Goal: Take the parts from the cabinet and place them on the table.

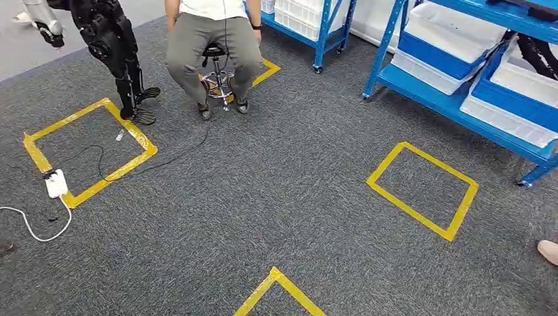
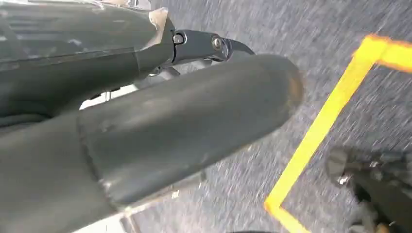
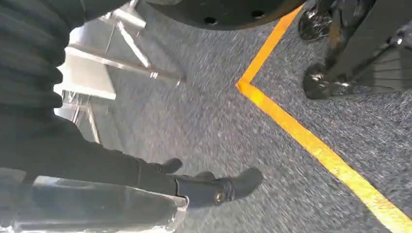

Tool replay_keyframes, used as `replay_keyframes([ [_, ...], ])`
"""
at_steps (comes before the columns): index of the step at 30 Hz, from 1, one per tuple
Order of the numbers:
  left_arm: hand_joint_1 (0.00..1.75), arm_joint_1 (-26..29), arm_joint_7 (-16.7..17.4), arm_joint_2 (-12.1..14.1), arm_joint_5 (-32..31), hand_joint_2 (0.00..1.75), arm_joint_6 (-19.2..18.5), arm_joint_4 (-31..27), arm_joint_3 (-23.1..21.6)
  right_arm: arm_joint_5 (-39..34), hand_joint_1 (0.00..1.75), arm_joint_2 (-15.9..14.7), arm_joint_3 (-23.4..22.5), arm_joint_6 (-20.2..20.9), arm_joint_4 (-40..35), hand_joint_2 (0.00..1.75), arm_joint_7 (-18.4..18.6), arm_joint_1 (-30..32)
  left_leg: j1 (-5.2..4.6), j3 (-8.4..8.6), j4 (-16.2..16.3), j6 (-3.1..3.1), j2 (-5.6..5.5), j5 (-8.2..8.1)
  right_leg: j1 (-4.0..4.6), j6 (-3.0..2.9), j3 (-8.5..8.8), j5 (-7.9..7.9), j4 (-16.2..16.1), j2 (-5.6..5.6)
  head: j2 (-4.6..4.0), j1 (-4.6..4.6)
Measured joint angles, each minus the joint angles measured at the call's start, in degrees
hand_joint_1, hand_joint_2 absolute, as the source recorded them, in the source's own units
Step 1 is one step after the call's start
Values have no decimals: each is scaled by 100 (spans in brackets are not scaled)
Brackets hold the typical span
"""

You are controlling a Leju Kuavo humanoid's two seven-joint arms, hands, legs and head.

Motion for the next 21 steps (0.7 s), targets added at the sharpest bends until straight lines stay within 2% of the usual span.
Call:
replay_keyframes([
  [1,0,2,0,0,-15,0,0,0,0,0,0,-2,0,0,-2,175,0,-6,-12,-6,0,1,99,-2,-6,-5,-236,-200,483,-47,0,-2],
  [2,0,2,0,2,-15,0,-2,0,0,-2,0,-2,0,0,0,175,0,-6,-19,-15,3,1,190,-5,-14,20,-403,-312,847,-73,0,-7],
  [3,0,1,0,2,-24,0,-4,0,0,-2,0,-2,0,0,0,175,0,3,-22,-16,3,-3,259,-8,-16,60,-425,-308,920,-94,0,-2],
  [4,0,-2,0,2,-24,0,-4,0,0,-2,0,-2,0,0,-2,175,0,10,-20,-15,4,-10,331,-13,-19,110,-308,-218,724,-115,0,0],
  [5,0,-6,0,0,-33,0,-4,0,0,-2,0,-11,0,0,0,175,0,17,-16,-6,5,-22,393,-20,-29,169,-54,-37,275,-162,0,4],
  [6,0,-7,0,-2,-39,0,-4,0,0,-2,0,-15,0,0,-2,175,0,11,-14,11,7,-41,459,-31,-45,214,272,158,-303,-273,0,0],
  [7,0,-9,0,-2,-50,0,-4,0,0,-2,0,-17,0,-2,-2,175,0,-1,-37,43,12,-74,519,-48,-47,215,588,289,-838,-587,0,7],
  [8,0,-2,0,0,-57,0,-4,0,0,-2,0,-15,0,-4,-2,175,0,-17,-88,48,40,-128,569,-95,16,170,638,361,-957,-694,0,18],
  [9,0,-4,0,0,-59,0,-4,0,0,0,0,-24,0,-4,-2,175,-9,-22,-88,77,28,-155,620,-103,12,101,641,394,-957,-584,0,-9],
  [11,0,-34,0,0,-72,0,0,0,0,13,0,-24,0,-4,-2,175,-9,3,-70,128,18,-197,737,-113,34,48,578,390,-945,-475,0,-26],
  [12,0,-50,0,0,-74,0,0,-7,0,15,0,-22,0,-4,-2,175,-9,1,-57,142,20,-249,804,-144,-17,-12,621,412,-971,-394,0,-20],
  [13,0,-52,0,2,-74,0,2,-7,0,15,0,-7,0,-4,-2,175,-9,5,-12,124,132,-294,593,-231,-78,-54,659,431,-980,-330,0,-35],
  [14,0,-42,0,2,-76,0,2,-7,0,13,0,-9,0,-4,-2,175,-9,2,8,17,407,-302,307,-450,-91,-132,652,453,-977,-289,0,-52],
  [15,0,-33,0,-2,-85,0,0,-7,0,11,0,-7,0,-4,-2,175,-9,-5,14,-169,832,-314,134,-706,-81,-144,644,455,-977,-227,0,-70],
  [16,0,-28,-2,0,-92,0,0,-7,0,-2,0,-2,0,-4,-2,175,-9,-8,17,-397,1327,-332,58,-930,-69,-161,633,465,-977,-153,0,-66],
  [17,0,-17,0,0,-92,0,0,-7,0,-2,0,0,0,-4,-2,175,-9,-6,16,-595,1712,-340,34,-1056,-55,-161,630,465,-974,-71,0,-66],
  [18,0,-9,0,2,-92,0,0,-7,0,-2,0,2,0,-4,-2,175,-9,4,16,-682,1837,-346,31,-1009,-49,-161,634,465,-971,15,0,-63],
  [19,0,-4,0,4,-94,0,0,-7,0,-2,0,2,0,-4,-2,175,-9,12,18,-640,1691,-341,28,-843,-48,-160,642,465,-964,91,0,-63],
  [20,0,-4,-2,9,-98,0,0,-7,0,-2,0,2,0,-2,-2,175,-9,12,19,-501,1352,-330,16,-593,-49,-158,650,465,-960,167,0,-70],
  [21,0,-7,0,13,-101,0,0,-7,0,-2,0,4,0,4,-2,175,-9,8,27,-286,865,-312,-32,-315,-49,-156,663,465,-957,250,0,-66],
])
